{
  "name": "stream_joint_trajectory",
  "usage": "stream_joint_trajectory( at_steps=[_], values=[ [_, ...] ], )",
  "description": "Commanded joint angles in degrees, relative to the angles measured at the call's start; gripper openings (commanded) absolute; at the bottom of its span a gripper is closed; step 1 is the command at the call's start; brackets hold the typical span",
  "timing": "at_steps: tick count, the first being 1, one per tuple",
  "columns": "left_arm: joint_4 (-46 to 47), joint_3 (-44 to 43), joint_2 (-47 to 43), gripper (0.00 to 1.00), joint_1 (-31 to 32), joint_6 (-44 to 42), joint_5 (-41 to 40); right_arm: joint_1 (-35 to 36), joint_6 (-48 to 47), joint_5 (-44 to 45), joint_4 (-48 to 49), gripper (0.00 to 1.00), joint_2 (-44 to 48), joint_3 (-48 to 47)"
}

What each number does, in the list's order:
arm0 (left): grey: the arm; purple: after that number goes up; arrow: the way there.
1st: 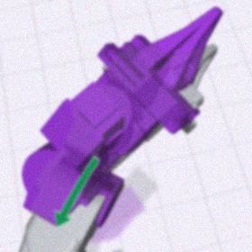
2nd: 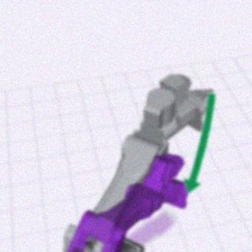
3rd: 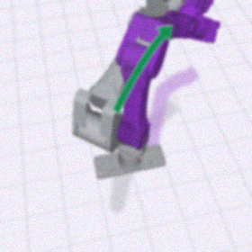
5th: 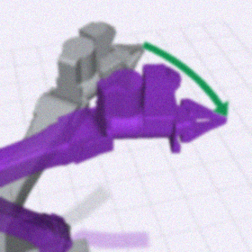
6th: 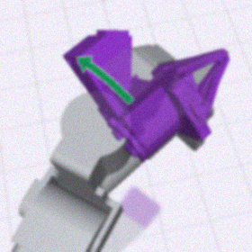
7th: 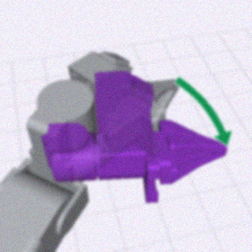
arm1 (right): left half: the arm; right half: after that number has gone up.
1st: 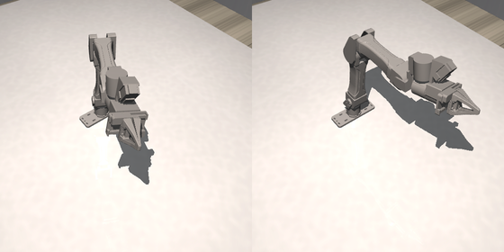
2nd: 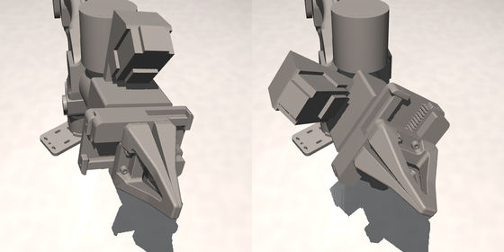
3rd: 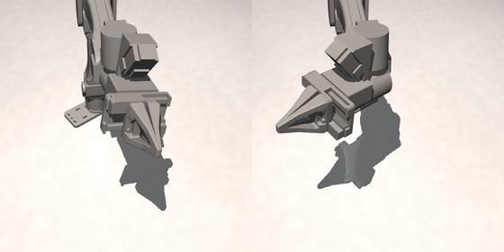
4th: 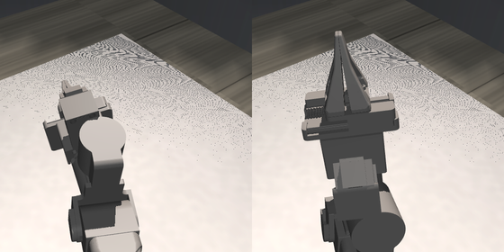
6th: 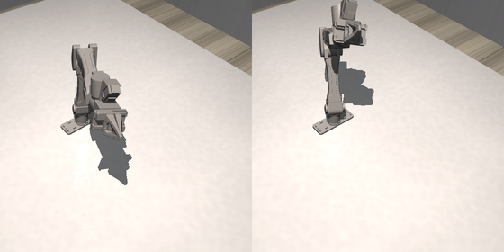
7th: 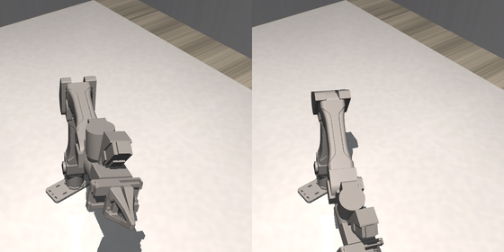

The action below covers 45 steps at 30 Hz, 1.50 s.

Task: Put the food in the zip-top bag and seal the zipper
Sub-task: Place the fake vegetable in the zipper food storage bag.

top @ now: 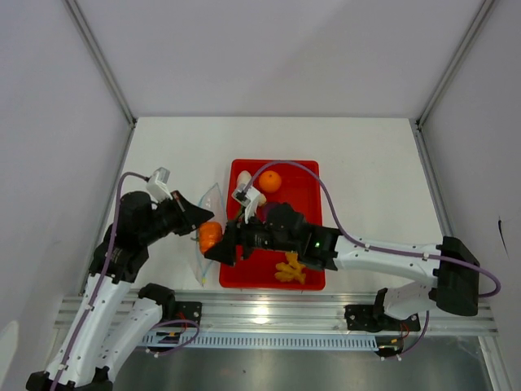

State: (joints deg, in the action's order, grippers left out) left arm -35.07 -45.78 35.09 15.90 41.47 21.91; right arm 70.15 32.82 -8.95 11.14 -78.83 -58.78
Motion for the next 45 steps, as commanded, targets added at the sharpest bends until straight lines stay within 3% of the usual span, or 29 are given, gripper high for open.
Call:
stream_joint_trajectory(
  at_steps=[1,7,12,14,15,16,19,24,33,39,45],
  values=[
    [1.85,0.87,-0.11,0.01,0.18,2.56,5.95,-0.10,3.65,7.61,1.45,0.38,-2.82,-3.78],
    [-1.05,0.17,-2.48,0.01,0.10,0.80,1.13,0.86,4.62,17.12,-14.19,0.37,-5.46,-9.24],
    [-1.49,-0.18,-4.33,0.01,0.10,0.54,-0.47,1.04,3.66,19.14,-18.33,0.38,-8.00,-11.88],
    [-2.45,-0.80,-4.24,0.01,0.10,0.45,-0.64,1.30,2.44,19.32,-19.22,0.45,-8.88,-12.93],
    [-2.63,-1.06,-4.24,0.00,0.10,0.28,-0.64,1.48,1.99,19.50,-20.44,0.54,-9.76,-14.15],
    [-2.72,-1.24,-4.24,0.01,0.10,0.19,-0.73,1.74,1.46,19.67,-21.15,0.69,-10.20,-14.86],
    [-2.99,-1.24,-4.42,0.01,0.10,0.19,-0.91,1.83,-0.38,19.06,-22.30,0.85,-10.91,-16.62],
    [-2.99,-1.33,-4.07,0.00,0.10,0.71,-0.55,2.01,-2.75,19.58,-22.65,0.92,-9.68,-17.50],
    [-5.71,-3.97,-3.10,0.01,0.10,-1.13,-3.10,3.15,-6.28,22.66,-30.11,0.93,-3.36,-22.69],
    [-5.54,-5.28,-2.75,0.00,0.10,-1.13,-3.28,3.06,-5.49,24.51,-33.02,0.83,-0.45,-19.53],
    [-5.54,-6.16,-2.13,0.00,0.10,-0.52,-1.87,3.06,-3.20,22.75,-28.98,0.73,-1.85,-14.70]
  ],
)
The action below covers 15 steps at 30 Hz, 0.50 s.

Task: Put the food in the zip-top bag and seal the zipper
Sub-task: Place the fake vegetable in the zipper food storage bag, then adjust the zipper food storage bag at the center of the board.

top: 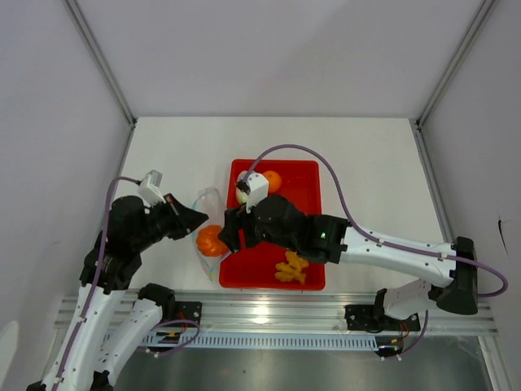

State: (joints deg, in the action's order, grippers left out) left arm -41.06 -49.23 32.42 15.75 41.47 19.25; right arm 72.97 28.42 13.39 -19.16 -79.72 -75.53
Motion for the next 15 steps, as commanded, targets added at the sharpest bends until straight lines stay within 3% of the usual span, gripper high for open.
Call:
stream_joint_trajectory(
  at_steps=[1,5,8,9,10,15],
  values=[
    [0.28,-2.80,0.62,0.01,0.25,-0.52,0.88,0.33,1.46,0.85,1.75,0.68,-1.66,3.09],
    [-1.65,-4.20,0.27,0.01,0.25,-0.69,0.27,0.33,2.51,1.38,3.68,0.57,-2.89,5.03],
    [-3.06,-5.08,0.09,0.00,0.25,-0.87,-0.44,0.42,2.78,0.85,3.95,0.26,-3.42,5.39],
    [-3.41,-5.08,0.09,0.01,0.25,-0.78,-0.70,0.42,2.43,0.94,3.95,0.08,-3.42,5.48],
    [-3.15,-5.08,-0.08,0.01,0.25,-0.69,-0.70,0.42,2.25,0.85,3.52,0.00,-3.16,4.96],
    [-4.90,-8.23,0.53,0.01,0.25,-4.01,0.35,0.33,-1.00,-0.81,-0.62,0.00,-0.62,0.03]
  ],
)
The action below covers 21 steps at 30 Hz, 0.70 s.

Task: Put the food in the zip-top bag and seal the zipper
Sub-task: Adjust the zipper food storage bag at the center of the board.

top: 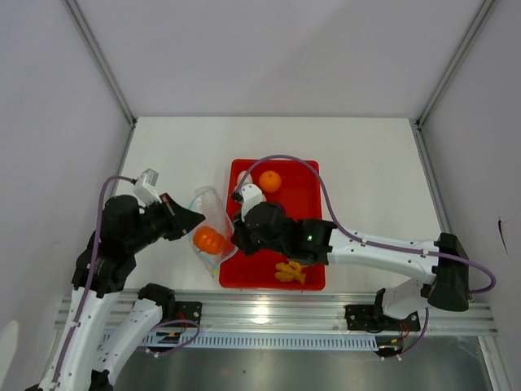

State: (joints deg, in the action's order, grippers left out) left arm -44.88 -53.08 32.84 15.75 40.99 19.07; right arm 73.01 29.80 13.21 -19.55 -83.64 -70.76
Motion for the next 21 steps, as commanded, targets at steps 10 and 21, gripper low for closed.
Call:
stream_joint_trajectory(
  at_steps=[10,21],
  values=[
    [-7.32,-4.15,-3.13,0.06,0.25,-7.51,-5.88,-7.00,2.98,-21.82,1.70,0.00,2.69,-6.67],
    [-7.76,-6.32,-5.68,0.01,0.25,-5.22,-5.79,-6.39,2.81,-22.88,0.74,0.00,2.07,-9.57]
  ],
)
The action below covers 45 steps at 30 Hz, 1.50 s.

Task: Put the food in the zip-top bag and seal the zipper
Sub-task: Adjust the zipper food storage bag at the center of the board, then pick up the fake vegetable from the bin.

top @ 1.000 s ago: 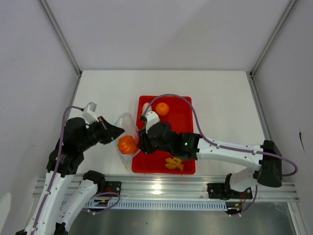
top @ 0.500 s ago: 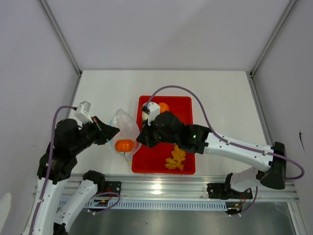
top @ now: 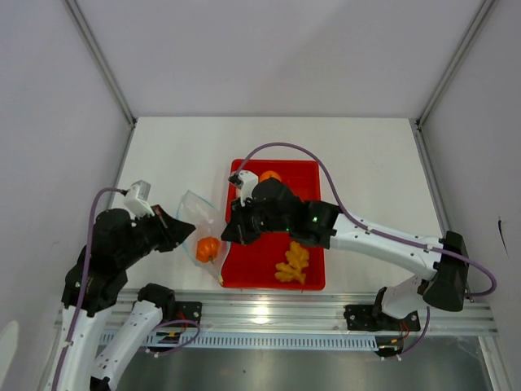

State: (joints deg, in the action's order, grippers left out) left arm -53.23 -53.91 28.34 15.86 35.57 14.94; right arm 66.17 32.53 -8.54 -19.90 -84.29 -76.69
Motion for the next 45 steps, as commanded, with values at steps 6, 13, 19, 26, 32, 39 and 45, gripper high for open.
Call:
stream_joint_trajectory(
  at_steps=[6,13,19,26,32,39,45],
  values=[
    [-0.21,-2.36,-1.00,0.01,0.14,0.02,-2.81,-1.48,0.69,-3.50,2.41,0.00,1.50,-3.56],
    [3.22,0.21,0.57,0.00,0.14,0.55,-2.37,-3.42,-4.31,-0.62,-5.58,0.62,-4.30,-9.18],
    [4.54,0.64,1.54,0.01,0.14,-1.99,-4.92,-3.59,-7.57,9.72,-13.57,0.96,2.19,-12.34],
    [9.37,2.14,1.28,0.01,0.14,-4.19,-3.78,-9.82,-1.08,26.33,-31.67,0.99,11.69,-6.83],
    [12.79,4.25,2.16,0.01,0.14,-4.28,-2.20,-12.12,4.99,24.80,-36.07,0.99,9.17,-0.13],
    [16.14,8.03,0.58,0.00,0.14,-2.79,0.79,-9.05,7.98,23.22,-34.33,0.98,-0.87,3.90],
    [16.85,9.96,0.05,0.01,0.14,-2.17,2.20,-6.85,9.21,24.44,-32.57,0.98,-6.84,6.28]
  ],
)
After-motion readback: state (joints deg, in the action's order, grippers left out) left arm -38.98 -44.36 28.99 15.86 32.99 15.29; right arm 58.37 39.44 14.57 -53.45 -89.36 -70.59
